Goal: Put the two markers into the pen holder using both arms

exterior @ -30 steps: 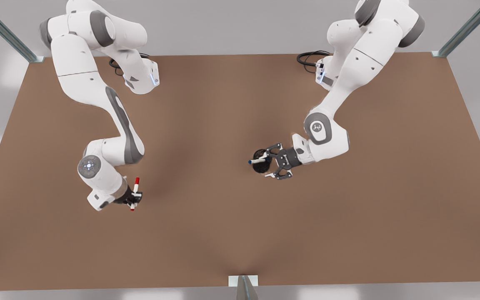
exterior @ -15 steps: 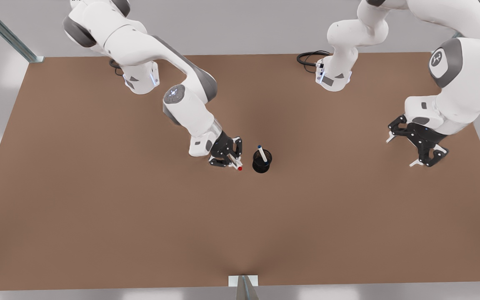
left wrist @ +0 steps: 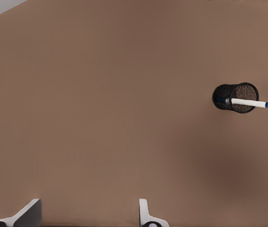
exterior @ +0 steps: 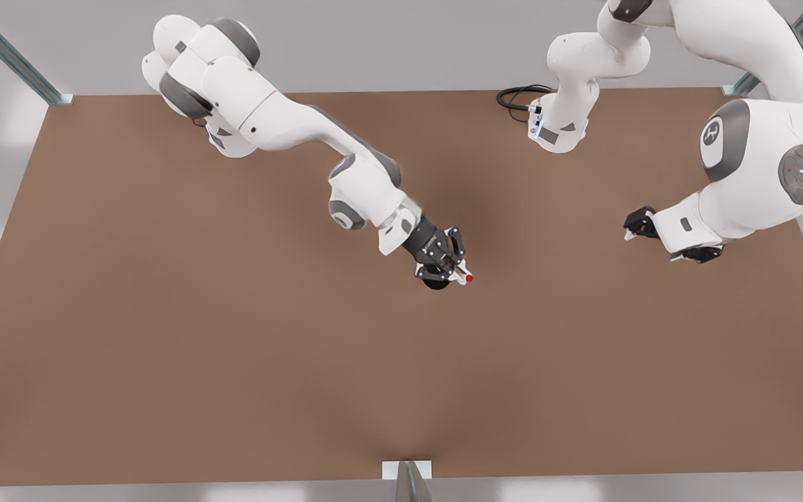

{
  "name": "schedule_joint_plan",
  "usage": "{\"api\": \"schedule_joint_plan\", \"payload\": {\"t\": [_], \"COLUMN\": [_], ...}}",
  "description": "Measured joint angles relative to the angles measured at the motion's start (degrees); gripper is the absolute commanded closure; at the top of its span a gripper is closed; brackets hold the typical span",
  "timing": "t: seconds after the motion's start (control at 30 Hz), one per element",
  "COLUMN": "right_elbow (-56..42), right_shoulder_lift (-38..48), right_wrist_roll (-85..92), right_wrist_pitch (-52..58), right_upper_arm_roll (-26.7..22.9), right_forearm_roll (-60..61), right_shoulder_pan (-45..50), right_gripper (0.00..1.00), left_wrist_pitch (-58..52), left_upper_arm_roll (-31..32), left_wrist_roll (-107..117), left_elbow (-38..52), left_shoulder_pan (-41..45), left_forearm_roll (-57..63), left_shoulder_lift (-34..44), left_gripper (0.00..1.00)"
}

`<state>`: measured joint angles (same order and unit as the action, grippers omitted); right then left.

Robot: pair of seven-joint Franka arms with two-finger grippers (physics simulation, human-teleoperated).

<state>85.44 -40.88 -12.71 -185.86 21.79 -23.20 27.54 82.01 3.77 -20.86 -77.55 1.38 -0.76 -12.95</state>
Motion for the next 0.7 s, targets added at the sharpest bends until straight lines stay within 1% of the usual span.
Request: {"api": "schedule_joint_plan", "payload": {"t": [0.2,0.47,0.7], "right_elbow": [0.3,5.5,8.8], "right_shoulder_lift": [-2.1,-3.1,-2.7], "right_wrist_roll": [-0.9,-1.6,-2.1], "right_wrist_pitch": [-5.0,-10.7,-13.1], "right_upper_arm_roll": [-0.2,-0.2,-0.1], "right_forearm_roll": [-4.4,-9.1,-10.6], "right_shoulder_pan": [0.1,-3.1,-3.1], "right_gripper": [0.77,0.77,0.77], "left_wrist_pitch": [-0.6,-0.8,-0.8], "left_upper_arm_roll": [0.0,0.0,0.0], "left_wrist_roll": [7.0,13.3,17.0], "left_elbow": [0.0,0.0,0.0], "left_shoulder_pan": [0.2,0.3,0.4], "left_forearm_roll": [0.0,0.0,0.0], "left_shoulder_lift": [-1.1,-1.3,-2.0], "left_gripper": [0.00,0.00,0.00]}}
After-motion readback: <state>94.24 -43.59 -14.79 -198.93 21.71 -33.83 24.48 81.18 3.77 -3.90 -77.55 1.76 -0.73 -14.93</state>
